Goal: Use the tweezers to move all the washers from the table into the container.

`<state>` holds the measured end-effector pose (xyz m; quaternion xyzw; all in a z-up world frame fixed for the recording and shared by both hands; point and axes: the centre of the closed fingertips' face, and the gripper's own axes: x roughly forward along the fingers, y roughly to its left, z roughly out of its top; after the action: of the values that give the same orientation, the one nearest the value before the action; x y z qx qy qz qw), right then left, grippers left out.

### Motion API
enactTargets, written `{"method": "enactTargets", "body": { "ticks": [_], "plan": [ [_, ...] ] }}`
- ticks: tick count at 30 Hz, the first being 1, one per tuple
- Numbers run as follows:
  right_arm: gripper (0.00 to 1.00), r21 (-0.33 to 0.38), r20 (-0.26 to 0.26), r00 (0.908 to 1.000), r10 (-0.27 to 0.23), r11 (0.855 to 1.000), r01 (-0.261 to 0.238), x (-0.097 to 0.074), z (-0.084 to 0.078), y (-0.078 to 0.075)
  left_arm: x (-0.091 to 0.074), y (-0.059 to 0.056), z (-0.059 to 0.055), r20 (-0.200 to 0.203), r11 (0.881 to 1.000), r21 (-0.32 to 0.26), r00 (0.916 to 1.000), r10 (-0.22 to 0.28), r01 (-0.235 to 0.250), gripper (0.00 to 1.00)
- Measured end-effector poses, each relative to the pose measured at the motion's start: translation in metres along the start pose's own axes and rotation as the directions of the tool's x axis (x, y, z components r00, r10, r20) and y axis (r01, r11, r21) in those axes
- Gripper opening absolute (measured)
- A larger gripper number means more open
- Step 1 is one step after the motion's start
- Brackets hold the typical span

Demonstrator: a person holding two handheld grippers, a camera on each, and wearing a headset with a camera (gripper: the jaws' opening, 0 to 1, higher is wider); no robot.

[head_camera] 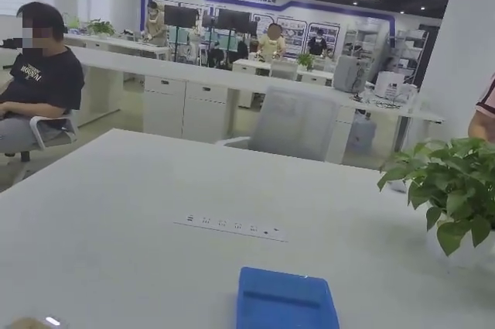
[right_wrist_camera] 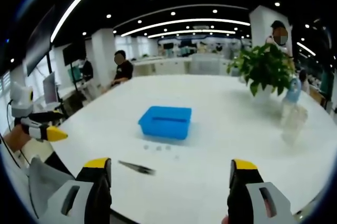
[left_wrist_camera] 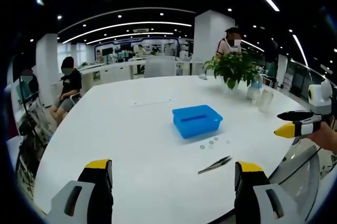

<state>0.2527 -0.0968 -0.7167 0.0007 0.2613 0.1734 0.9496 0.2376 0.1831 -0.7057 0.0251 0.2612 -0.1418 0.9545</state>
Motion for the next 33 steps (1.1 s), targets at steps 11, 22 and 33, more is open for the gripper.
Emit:
{"method": "enactTargets", "body": {
  "ticks": [11,22,33],
  "plan": [
    [0.92,-0.001,-0.009,0.9999,0.006,1.000,-0.006,0.008,0.001,0.001,0.010,0.002,-0.002,-0.017,1.000,0.004,0.9997,-0.019,0.019,0.98],
    [0.91,0.015,-0.036,0.9993,0.009,1.000,-0.008,0.020,-0.002,-0.001,0.030,-0.003,-0.005,-0.050,0.996,0.050,0.9961,-0.072,0.075,0.95],
    [0.90,0.032,-0.079,0.9968,0.017,0.999,-0.014,0.037,-0.009,-0.007,0.062,-0.012,-0.010,-0.097,0.985,0.083,0.9845,-0.146,0.154,0.91]
  ]
}}
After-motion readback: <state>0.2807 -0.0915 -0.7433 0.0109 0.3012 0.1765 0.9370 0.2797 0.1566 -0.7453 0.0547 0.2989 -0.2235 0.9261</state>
